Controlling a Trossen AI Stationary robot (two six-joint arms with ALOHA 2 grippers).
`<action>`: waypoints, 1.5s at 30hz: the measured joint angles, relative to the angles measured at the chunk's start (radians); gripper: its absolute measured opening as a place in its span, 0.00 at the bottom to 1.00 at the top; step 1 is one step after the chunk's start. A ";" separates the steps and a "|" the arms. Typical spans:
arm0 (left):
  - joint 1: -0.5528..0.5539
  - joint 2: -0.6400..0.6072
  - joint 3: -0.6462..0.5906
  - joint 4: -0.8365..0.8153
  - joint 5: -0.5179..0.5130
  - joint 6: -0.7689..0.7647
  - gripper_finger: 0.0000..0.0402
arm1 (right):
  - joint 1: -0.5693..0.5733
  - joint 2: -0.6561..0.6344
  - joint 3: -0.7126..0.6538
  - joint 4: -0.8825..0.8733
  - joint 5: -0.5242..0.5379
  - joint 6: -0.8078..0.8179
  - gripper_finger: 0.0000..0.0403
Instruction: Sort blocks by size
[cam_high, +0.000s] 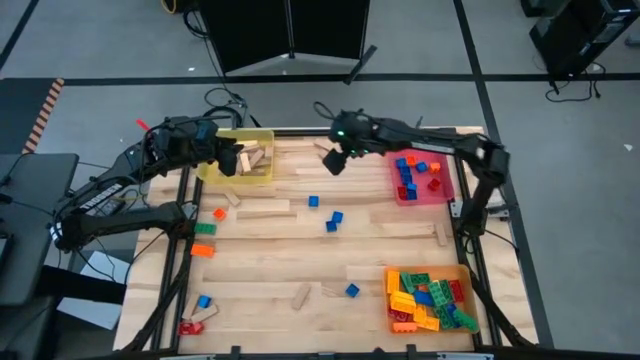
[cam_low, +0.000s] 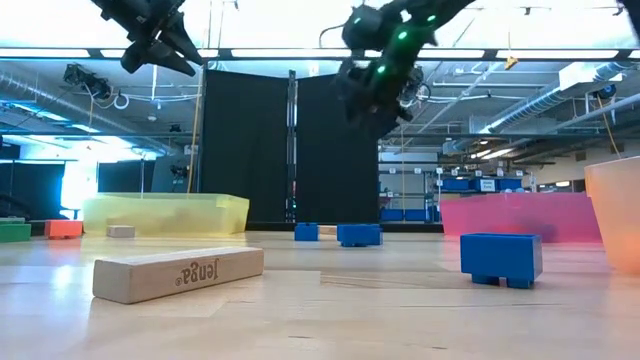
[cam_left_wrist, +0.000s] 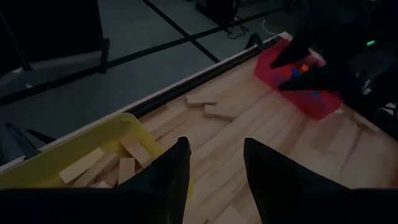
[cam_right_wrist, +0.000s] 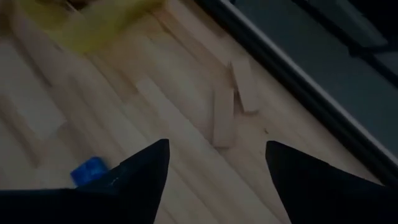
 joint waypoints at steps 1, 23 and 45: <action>0.000 0.000 0.000 0.000 0.000 -0.003 0.39 | -0.006 0.032 0.030 -0.017 -0.004 0.000 0.70; 0.000 0.002 0.000 -0.001 -0.008 0.061 0.39 | -0.123 0.582 0.477 -0.333 -0.162 0.011 0.66; 0.000 0.002 0.000 0.006 -0.069 0.061 0.39 | -0.114 0.541 0.491 -0.319 -0.231 -0.067 0.03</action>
